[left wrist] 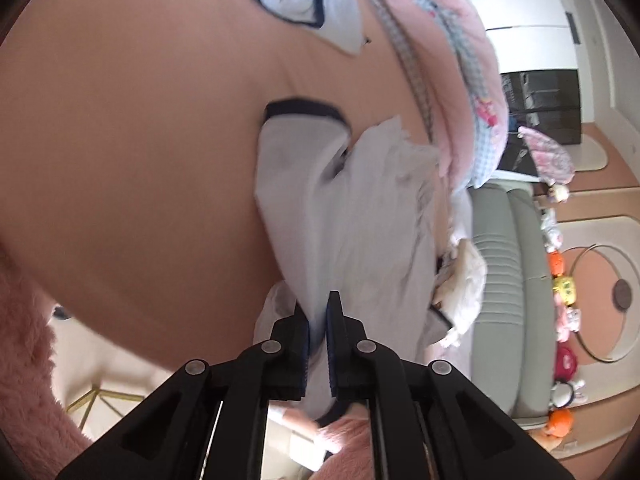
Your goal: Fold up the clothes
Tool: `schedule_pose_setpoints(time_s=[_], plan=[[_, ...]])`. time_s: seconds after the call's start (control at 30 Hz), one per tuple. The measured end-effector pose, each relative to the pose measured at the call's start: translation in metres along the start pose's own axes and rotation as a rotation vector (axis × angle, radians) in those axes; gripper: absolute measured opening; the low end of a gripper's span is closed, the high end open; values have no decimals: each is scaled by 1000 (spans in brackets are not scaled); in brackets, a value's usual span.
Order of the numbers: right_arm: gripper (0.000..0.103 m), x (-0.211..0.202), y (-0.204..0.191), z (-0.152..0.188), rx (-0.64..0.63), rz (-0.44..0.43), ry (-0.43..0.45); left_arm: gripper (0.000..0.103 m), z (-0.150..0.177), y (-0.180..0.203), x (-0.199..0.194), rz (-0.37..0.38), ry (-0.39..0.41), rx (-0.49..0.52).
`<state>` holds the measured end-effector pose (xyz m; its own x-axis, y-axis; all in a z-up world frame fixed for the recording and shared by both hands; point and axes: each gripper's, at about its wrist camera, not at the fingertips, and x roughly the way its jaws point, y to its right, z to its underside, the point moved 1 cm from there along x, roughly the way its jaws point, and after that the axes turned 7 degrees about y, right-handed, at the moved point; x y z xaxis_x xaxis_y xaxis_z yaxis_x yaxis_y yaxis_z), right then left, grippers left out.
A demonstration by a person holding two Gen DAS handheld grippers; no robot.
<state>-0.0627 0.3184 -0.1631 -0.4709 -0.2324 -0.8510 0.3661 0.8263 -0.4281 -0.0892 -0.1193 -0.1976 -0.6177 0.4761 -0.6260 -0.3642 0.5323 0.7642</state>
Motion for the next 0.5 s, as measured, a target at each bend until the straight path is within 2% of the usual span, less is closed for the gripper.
schedule_pose_setpoints(time_s=[0.07,0.13,0.27,0.37,0.4,0.47,0.5], plan=[[31,5,1,7,68,-77,-54,7,7,1,3,-43,-16,25],[31,13,-3,17,54,-83,-96,7,7,2,3,-51,-2,39],[31,14,-21,19,-20,-58,-18,7,4,3,-1,-49,40,61],[31,11,-24,11,-10,-58,34,9,-3,-2,-14,-43,132,22],[31,10,-25,7,-1,-59,50,12,-5,-5,-18,-51,144,4],[31,13,-24,7,-1,-47,10,34,-2,-4,-14,-50,125,7],[31,16,-22,7,-3,-45,-17,39,1,-3,-11,-48,109,14]])
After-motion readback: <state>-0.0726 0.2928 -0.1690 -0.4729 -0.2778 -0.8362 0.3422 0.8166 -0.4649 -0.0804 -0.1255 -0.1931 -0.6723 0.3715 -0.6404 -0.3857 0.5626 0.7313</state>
